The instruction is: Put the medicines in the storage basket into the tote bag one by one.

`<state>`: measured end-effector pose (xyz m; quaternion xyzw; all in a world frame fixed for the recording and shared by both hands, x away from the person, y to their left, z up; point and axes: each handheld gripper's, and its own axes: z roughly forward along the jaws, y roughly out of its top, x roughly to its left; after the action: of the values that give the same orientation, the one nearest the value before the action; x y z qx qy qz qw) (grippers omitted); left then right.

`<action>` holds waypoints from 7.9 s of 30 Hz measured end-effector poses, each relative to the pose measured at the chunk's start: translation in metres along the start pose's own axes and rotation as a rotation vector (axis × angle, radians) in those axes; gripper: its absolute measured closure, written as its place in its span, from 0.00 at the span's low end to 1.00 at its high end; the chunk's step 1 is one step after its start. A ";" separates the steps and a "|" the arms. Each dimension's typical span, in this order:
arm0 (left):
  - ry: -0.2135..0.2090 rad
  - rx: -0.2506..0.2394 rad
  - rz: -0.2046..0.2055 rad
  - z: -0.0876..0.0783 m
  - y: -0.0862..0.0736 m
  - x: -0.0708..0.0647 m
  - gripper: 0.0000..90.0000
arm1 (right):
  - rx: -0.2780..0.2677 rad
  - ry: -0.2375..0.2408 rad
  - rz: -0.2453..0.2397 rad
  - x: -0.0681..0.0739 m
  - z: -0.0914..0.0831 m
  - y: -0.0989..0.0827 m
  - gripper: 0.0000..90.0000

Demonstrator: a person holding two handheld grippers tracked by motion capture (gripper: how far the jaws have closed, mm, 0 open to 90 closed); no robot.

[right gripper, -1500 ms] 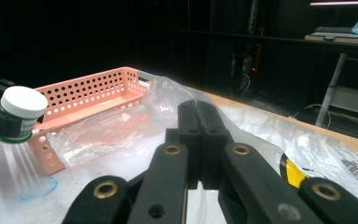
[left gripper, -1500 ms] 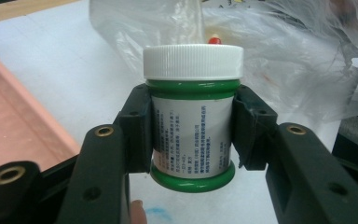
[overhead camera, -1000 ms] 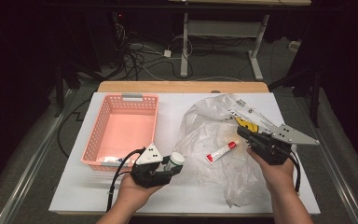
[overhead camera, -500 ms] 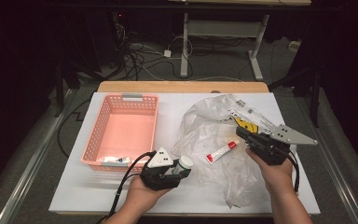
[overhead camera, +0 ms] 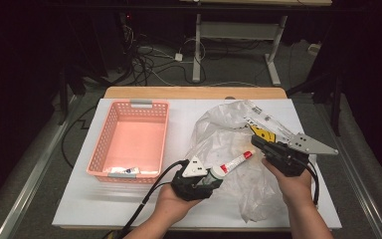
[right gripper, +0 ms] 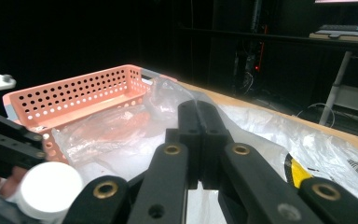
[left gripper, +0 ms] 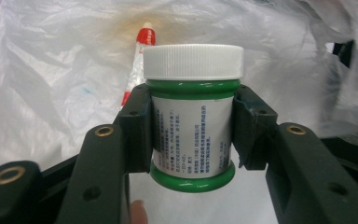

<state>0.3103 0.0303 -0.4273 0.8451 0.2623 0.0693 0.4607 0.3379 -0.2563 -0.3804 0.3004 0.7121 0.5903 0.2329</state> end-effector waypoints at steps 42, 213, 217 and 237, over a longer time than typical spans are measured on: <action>0.182 0.034 -0.044 0.124 0.044 0.057 0.60 | -0.011 0.010 -0.002 0.001 0.000 0.002 1.00; 0.273 0.698 -0.676 -0.110 -0.056 0.175 0.03 | -0.019 -0.020 0.012 -0.007 -0.010 0.001 1.00; 0.221 0.714 -0.710 -0.106 -0.057 0.180 0.07 | -0.018 -0.022 0.014 -0.008 -0.010 0.000 1.00; 0.046 0.718 -0.776 -0.102 -0.059 0.187 0.37 | -0.011 -0.018 0.010 -0.007 -0.008 -0.001 1.00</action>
<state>0.4113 0.2268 -0.4412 0.7886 0.5731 -0.1820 0.1283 0.3372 -0.2670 -0.3804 0.3082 0.7052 0.5926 0.2379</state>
